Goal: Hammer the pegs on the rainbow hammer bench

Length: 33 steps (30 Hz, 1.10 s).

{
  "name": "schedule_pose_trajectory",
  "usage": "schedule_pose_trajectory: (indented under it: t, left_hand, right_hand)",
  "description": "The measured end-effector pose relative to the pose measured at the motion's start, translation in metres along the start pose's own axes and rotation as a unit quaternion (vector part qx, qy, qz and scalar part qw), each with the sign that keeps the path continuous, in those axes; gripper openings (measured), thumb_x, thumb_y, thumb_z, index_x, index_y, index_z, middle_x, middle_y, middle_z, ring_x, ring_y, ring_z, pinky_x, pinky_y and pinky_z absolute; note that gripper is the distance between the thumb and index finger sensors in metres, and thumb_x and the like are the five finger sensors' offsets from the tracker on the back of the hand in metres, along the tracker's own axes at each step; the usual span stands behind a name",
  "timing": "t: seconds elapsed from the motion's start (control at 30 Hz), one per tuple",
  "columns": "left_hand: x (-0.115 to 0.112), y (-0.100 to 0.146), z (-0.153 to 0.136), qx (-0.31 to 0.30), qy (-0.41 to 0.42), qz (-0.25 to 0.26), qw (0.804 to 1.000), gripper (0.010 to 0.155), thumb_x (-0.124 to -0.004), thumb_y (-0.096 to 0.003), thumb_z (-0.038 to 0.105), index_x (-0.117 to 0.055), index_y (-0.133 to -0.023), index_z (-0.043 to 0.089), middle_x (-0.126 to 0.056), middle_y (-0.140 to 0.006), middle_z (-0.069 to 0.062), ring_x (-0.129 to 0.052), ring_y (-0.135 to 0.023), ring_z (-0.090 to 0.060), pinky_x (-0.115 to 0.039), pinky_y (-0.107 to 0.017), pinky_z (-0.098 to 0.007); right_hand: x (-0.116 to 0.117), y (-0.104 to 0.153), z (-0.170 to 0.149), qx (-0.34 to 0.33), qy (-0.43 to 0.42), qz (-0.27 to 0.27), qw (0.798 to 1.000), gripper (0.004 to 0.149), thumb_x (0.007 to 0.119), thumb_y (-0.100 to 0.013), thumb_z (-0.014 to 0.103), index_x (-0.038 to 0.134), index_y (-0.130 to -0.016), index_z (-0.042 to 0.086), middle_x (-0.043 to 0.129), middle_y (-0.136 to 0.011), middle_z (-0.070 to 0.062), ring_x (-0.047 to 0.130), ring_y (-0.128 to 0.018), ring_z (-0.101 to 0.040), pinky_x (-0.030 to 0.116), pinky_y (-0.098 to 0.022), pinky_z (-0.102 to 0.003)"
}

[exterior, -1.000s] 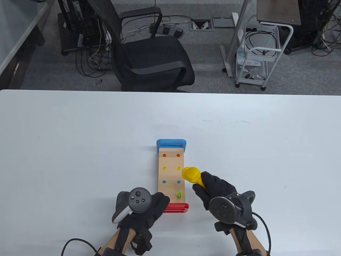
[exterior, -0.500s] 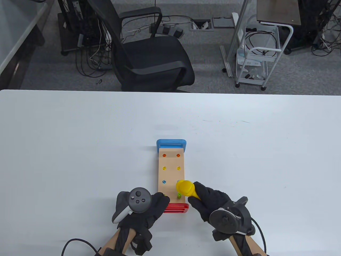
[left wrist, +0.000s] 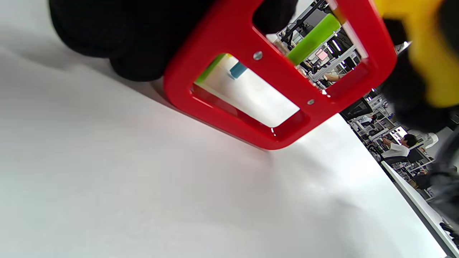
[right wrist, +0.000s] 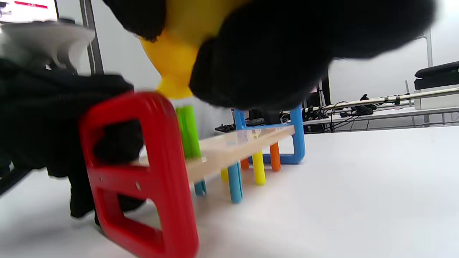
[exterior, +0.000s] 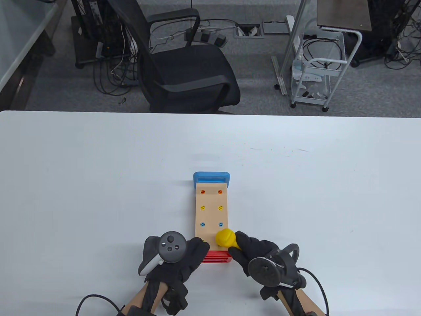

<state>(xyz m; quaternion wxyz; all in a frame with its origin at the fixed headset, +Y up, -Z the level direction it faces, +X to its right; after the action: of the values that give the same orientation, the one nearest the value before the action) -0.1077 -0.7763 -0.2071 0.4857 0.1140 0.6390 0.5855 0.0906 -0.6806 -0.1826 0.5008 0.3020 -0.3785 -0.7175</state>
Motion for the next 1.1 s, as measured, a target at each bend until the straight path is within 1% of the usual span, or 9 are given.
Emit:
schedule_pose_trajectory:
  t: [0.07, 0.13, 0.27, 0.47, 0.63, 0.67, 0.83, 0.97, 1.1]
  left_hand:
    - [0.0, 0.0, 0.0, 0.0, 0.0, 0.0, 1.0, 0.056, -0.037, -0.0587, 0.065, -0.068, -0.087, 0.028, -0.082, -0.101, -0.034, -0.091, -0.077, -0.058, -0.08, -0.054, -0.062]
    - [0.0, 0.0, 0.0, 0.0, 0.001, -0.001, 1.0, 0.056, -0.037, -0.0587, 0.065, -0.068, -0.088, 0.028, -0.082, -0.101, -0.034, -0.091, -0.077, -0.058, -0.079, -0.054, -0.062]
    - [0.0, 0.0, 0.0, 0.0, 0.001, -0.001, 1.0, 0.056, -0.037, -0.0587, 0.065, -0.068, -0.087, 0.028, -0.082, -0.101, -0.034, -0.09, -0.077, -0.058, -0.079, -0.054, -0.062]
    - [0.0, 0.0, 0.0, 0.0, 0.0, 0.002, 1.0, 0.056, -0.037, -0.0587, 0.065, -0.068, -0.087, 0.028, -0.083, -0.1, -0.034, -0.091, -0.077, -0.058, -0.08, -0.054, -0.062]
    - [0.0, 0.0, 0.0, 0.0, 0.0, 0.002, 1.0, 0.056, -0.037, -0.0586, 0.065, -0.068, -0.087, 0.028, -0.082, -0.101, -0.034, -0.09, -0.077, -0.058, -0.08, -0.054, -0.062]
    - [0.0, 0.0, 0.0, 0.001, -0.001, 0.003, 1.0, 0.056, -0.037, -0.0587, 0.064, -0.068, -0.087, 0.028, -0.083, -0.101, -0.034, -0.091, -0.077, -0.058, -0.08, -0.054, -0.062]
    - [0.0, 0.001, 0.0, 0.001, -0.002, 0.005, 1.0, 0.056, -0.037, -0.0587, 0.064, -0.068, -0.087, 0.028, -0.083, -0.1, -0.034, -0.091, -0.077, -0.058, -0.08, -0.054, -0.062]
    - [0.0, 0.001, 0.0, 0.001, -0.003, 0.006, 1.0, 0.056, -0.037, -0.0587, 0.064, -0.068, -0.087, 0.027, -0.083, -0.1, -0.034, -0.091, -0.077, -0.058, -0.08, -0.054, -0.062]
    - [0.0, 0.001, 0.0, 0.002, -0.006, 0.006, 1.0, 0.056, -0.036, -0.0587, 0.064, -0.068, -0.087, 0.028, -0.083, -0.1, -0.034, -0.091, -0.077, -0.058, -0.08, -0.054, -0.062]
  right_hand:
    - [-0.026, 0.003, 0.007, -0.022, -0.025, -0.084, 0.996, 0.061, 0.056, -0.062, 0.044, 0.071, -0.099, -0.002, 0.098, -0.058, -0.011, 0.099, -0.03, -0.026, 0.087, -0.022, -0.037]
    - [-0.024, 0.005, 0.006, -0.028, -0.034, -0.09, 0.995, 0.061, 0.055, -0.062, 0.044, 0.07, -0.099, -0.001, 0.098, -0.059, -0.011, 0.099, -0.031, -0.027, 0.087, -0.023, -0.038]
    - [0.032, 0.001, -0.005, 0.006, 0.04, 0.045, 0.998, 0.061, 0.052, -0.061, 0.047, 0.067, -0.101, 0.002, 0.097, -0.062, -0.007, 0.1, -0.033, -0.023, 0.089, -0.025, -0.035]
    - [-0.026, 0.003, 0.015, -0.034, -0.01, -0.109, 0.993, 0.061, 0.055, -0.062, 0.044, 0.071, -0.098, -0.002, 0.098, -0.057, -0.011, 0.099, -0.029, -0.026, 0.087, -0.021, -0.037]
    - [0.036, 0.0, -0.004, 0.016, 0.06, 0.06, 0.996, 0.062, 0.046, -0.062, 0.045, 0.067, -0.101, 0.001, 0.097, -0.061, -0.007, 0.1, -0.032, -0.023, 0.089, -0.024, -0.034]
    - [0.02, 0.0, 0.005, -0.025, 0.022, -0.018, 0.999, 0.061, 0.052, -0.062, 0.042, 0.074, -0.096, -0.003, 0.099, -0.054, -0.012, 0.099, -0.026, -0.027, 0.087, -0.019, -0.037]
    - [-0.023, 0.005, 0.017, -0.029, 0.022, -0.1, 0.994, 0.061, 0.052, -0.062, 0.043, 0.074, -0.097, -0.003, 0.099, -0.054, -0.012, 0.098, -0.026, -0.026, 0.086, -0.02, -0.037]
    - [0.036, 0.001, 0.0, 0.025, 0.098, 0.066, 0.993, 0.062, 0.048, -0.061, 0.046, 0.069, -0.099, 0.002, 0.098, -0.058, -0.006, 0.1, -0.03, -0.021, 0.089, -0.023, -0.033]
    - [-0.013, 0.002, 0.017, -0.014, 0.072, -0.068, 0.995, 0.061, 0.053, -0.062, 0.044, 0.074, -0.098, -0.001, 0.099, -0.055, -0.011, 0.098, -0.027, -0.026, 0.086, -0.02, -0.037]
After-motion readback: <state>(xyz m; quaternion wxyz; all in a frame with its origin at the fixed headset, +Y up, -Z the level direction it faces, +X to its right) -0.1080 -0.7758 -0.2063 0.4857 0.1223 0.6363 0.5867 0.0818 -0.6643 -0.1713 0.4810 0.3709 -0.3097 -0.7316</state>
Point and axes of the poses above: the tracker on the back of each hand, its own z axis roughly to the thumb side, its own y axis roughly from the fingertips to the wrist, x = y × z, the point moved 5 cm from there along -y, roughly from the wrist to the fingertips
